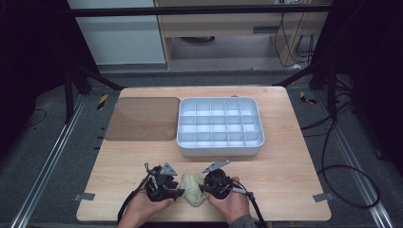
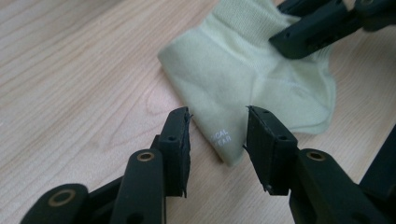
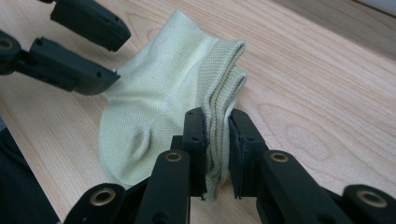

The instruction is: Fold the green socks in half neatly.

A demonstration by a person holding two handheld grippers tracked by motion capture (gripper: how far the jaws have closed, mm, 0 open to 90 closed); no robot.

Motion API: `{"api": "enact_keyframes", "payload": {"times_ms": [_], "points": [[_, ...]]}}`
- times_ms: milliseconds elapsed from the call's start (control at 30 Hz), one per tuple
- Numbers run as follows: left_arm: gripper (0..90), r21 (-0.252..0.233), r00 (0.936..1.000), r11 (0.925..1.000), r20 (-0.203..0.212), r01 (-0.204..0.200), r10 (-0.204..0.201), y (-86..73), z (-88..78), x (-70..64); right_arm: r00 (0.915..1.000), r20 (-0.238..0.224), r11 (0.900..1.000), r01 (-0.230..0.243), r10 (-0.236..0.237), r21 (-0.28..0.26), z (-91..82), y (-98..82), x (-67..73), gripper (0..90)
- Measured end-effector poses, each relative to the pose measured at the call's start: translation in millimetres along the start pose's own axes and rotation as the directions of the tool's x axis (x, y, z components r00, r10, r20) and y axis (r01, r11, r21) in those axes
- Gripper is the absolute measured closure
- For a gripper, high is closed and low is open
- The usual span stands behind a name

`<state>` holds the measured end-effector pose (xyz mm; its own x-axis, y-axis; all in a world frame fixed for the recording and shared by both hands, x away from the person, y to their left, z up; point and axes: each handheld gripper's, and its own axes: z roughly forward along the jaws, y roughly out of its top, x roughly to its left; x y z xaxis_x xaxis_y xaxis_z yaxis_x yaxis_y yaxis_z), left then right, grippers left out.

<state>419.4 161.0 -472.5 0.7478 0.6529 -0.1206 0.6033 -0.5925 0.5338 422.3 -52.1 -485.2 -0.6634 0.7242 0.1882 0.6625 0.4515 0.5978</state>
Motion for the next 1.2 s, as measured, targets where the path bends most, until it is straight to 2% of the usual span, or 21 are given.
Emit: {"api": "enact_keyframes", "payload": {"times_ms": [67,500,667,867,1067,1200], "points": [[59.6,0.014,1.0000,0.9999,-0.008,0.001,-0.001,-0.8,3.1,0.0,1.0000,0.001,1.000,0.000,0.000,0.000,0.0,0.0,0.1,78.5],[73.7,0.032,0.9990,0.9994,0.043,-0.013,0.012,-0.1,7.6,-1.4,1.0000,0.001,1.000,0.001,-0.001,0.000,-1.2,-0.3,0.8,77.2],[79.8,0.031,0.9981,0.9994,0.061,-0.015,0.013,1.0,8.0,0.9,1.0000,-0.003,1.000,-0.003,0.003,-0.014,-4.5,-0.1,-0.1,68.3],[83.2,0.053,0.9969,0.9973,0.063,-0.051,0.048,6.5,8.1,3.9,0.9997,-0.016,1.000,-0.017,0.016,-0.007,-4.6,5.0,-5.0,59.6],[84.0,0.072,0.9959,0.9944,0.052,-0.077,0.073,12.2,8.7,5.2,0.9996,-0.023,1.000,-0.014,0.015,0.009,-0.3,6.8,-2.0,62.8],[84.2,0.074,0.9961,0.9941,0.046,-0.079,0.076,13.8,7.3,6.8,0.9998,-0.019,1.000,0.001,-0.001,0.007,1.4,5.8,0.8,69.1]]}}
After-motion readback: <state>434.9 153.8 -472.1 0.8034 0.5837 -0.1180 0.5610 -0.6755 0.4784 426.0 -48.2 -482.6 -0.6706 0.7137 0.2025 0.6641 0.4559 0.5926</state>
